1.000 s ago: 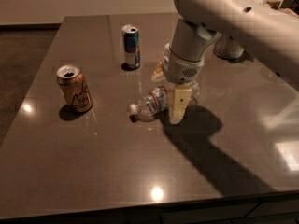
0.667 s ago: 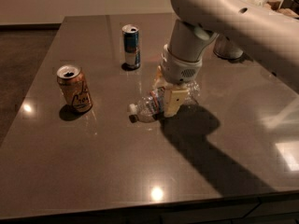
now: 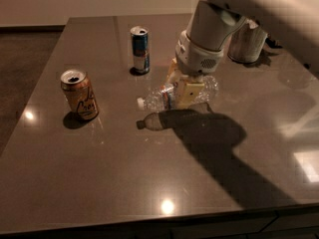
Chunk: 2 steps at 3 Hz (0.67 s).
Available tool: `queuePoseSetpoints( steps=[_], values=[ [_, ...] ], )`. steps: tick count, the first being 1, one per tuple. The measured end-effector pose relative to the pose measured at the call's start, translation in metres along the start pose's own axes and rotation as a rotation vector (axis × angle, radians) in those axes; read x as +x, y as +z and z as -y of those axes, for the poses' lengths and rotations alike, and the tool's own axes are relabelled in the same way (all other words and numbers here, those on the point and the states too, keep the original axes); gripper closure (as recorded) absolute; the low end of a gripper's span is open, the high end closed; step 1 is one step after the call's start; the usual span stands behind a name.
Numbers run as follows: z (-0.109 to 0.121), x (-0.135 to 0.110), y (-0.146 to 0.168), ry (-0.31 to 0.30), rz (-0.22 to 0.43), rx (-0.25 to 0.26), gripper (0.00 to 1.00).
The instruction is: Pick water bottle
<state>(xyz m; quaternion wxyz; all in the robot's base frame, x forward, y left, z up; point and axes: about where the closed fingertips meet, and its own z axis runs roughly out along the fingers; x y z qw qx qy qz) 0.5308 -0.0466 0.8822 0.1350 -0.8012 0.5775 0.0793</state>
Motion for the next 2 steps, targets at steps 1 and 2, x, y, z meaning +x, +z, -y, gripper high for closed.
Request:
queuePoseSetpoints(
  steps=[1, 2],
  values=[
    [0.003, -0.010, -0.033, -0.010, 0.052, 0.033, 1.00],
    [0.004, -0.024, -0.065, -0.036, 0.098, 0.065, 1.00]
  ],
)
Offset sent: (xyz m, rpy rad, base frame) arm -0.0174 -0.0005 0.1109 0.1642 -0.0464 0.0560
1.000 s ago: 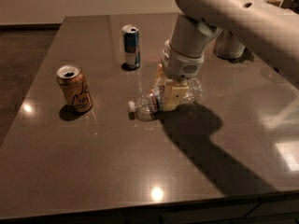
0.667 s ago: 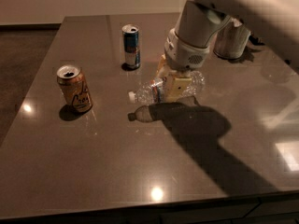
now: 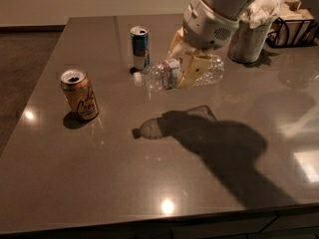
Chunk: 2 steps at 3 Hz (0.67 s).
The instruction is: Pick water bottle
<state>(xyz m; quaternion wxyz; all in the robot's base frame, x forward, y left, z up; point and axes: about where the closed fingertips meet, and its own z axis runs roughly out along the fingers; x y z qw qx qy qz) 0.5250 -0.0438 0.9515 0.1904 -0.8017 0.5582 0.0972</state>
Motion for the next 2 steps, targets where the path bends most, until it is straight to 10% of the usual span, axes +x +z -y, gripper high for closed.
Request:
queuePoseSetpoints(
  steps=[2],
  values=[
    [0.0015, -0.0167, -0.0176, -0.026, 0.069, 0.042, 1.00]
  ],
)
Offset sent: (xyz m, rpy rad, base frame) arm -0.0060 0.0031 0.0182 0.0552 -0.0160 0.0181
